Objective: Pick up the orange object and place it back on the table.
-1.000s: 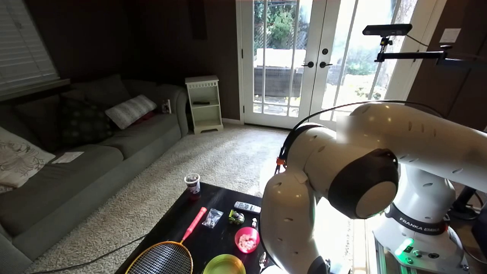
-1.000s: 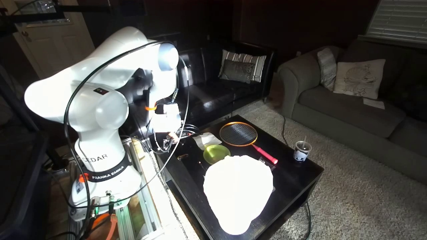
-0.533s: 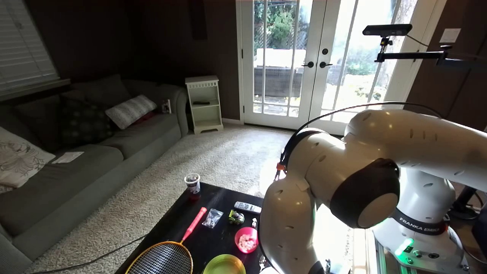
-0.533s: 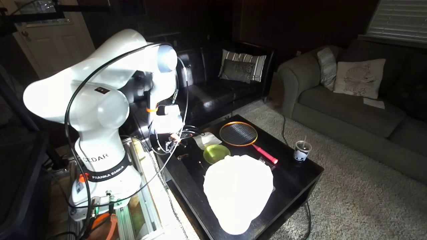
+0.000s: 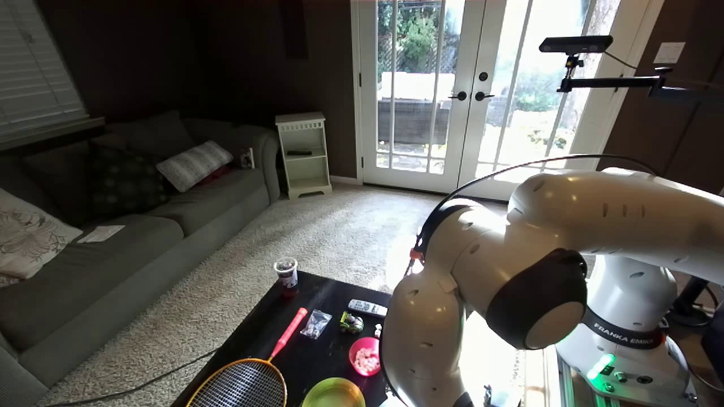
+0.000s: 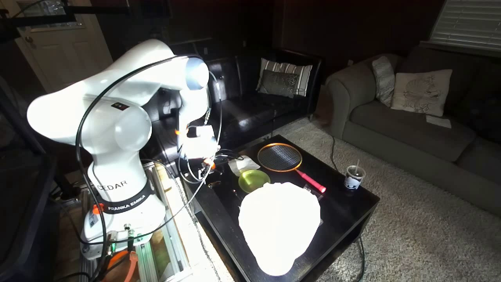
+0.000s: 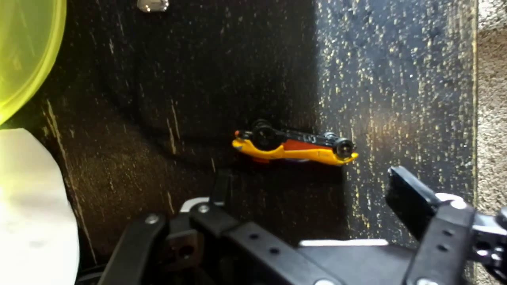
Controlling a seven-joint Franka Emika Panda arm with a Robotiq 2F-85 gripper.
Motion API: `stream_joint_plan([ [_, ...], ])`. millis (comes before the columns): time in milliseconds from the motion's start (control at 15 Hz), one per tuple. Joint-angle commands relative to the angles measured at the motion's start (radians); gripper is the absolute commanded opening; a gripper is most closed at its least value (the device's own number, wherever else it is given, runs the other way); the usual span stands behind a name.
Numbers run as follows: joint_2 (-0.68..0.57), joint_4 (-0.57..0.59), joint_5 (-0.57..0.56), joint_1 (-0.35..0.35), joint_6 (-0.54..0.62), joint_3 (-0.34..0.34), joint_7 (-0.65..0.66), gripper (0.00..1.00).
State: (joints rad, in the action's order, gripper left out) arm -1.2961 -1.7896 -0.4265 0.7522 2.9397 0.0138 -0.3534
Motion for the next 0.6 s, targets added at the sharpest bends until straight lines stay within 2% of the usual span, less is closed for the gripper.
stream_joint_plan([
  [0, -0.031, 0.048, -0.030, 0.004, -0.043, 0.001, 0.017, 1.00],
  [533, -0.058, 0.089, -0.032, 0.002, -0.089, 0.002, 0.022, 1.00],
])
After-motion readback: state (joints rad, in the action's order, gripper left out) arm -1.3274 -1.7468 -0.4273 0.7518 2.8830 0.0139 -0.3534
